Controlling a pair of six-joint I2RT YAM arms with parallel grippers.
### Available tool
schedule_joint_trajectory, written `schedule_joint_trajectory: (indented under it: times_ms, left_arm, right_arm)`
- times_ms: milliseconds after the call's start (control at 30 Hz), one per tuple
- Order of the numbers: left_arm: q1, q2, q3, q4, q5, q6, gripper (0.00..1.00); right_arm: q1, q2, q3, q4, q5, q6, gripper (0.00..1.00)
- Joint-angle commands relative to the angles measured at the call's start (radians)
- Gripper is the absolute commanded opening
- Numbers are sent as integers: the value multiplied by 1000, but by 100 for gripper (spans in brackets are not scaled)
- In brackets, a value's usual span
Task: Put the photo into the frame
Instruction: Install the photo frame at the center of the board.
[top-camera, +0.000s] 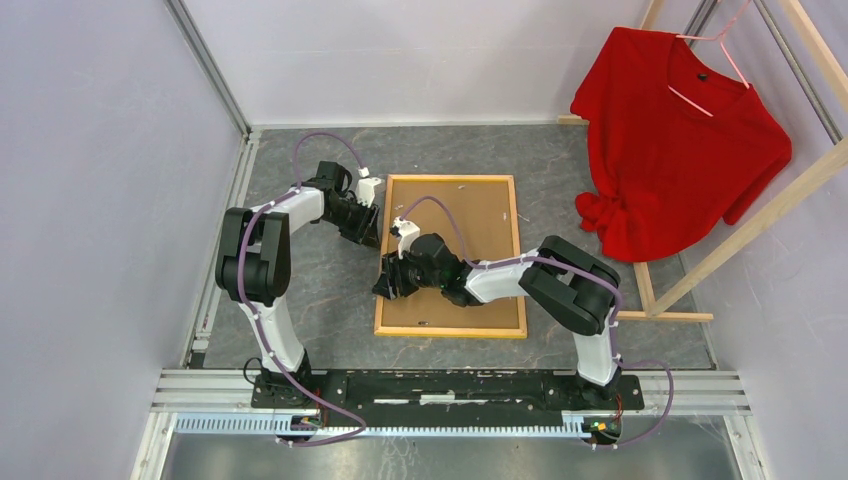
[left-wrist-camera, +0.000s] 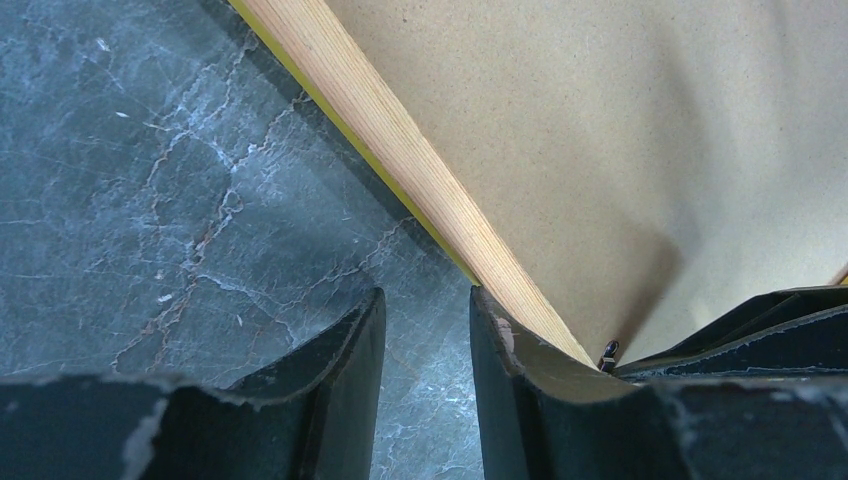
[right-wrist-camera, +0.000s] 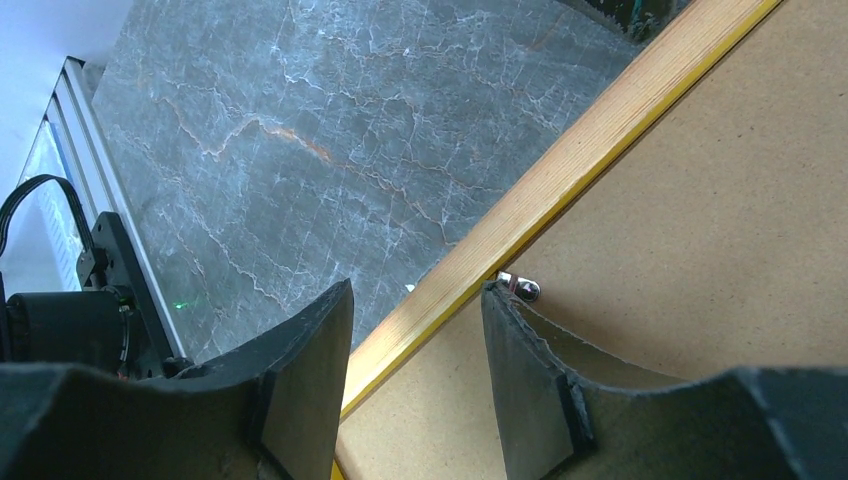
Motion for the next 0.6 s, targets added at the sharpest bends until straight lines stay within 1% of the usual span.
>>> schedule_joint_trajectory:
  times_ms: [0, 167, 267, 567]
  left_arm:
    - [-3, 2, 4, -9, -26, -1, 44]
    - [-3, -5, 4, -13, -36, 7, 44]
    - [-3, -5, 7, -18, -38, 10, 44]
    - [-3, -12, 9, -20, -38, 6, 43]
  right_arm:
    - [3, -11, 15, 2, 17, -32, 56]
    - [3, -105, -60, 46, 13, -34, 57]
    - [3, -131, -90, 54, 10, -30, 58]
    - [3, -60, -68, 60, -22, 1, 58]
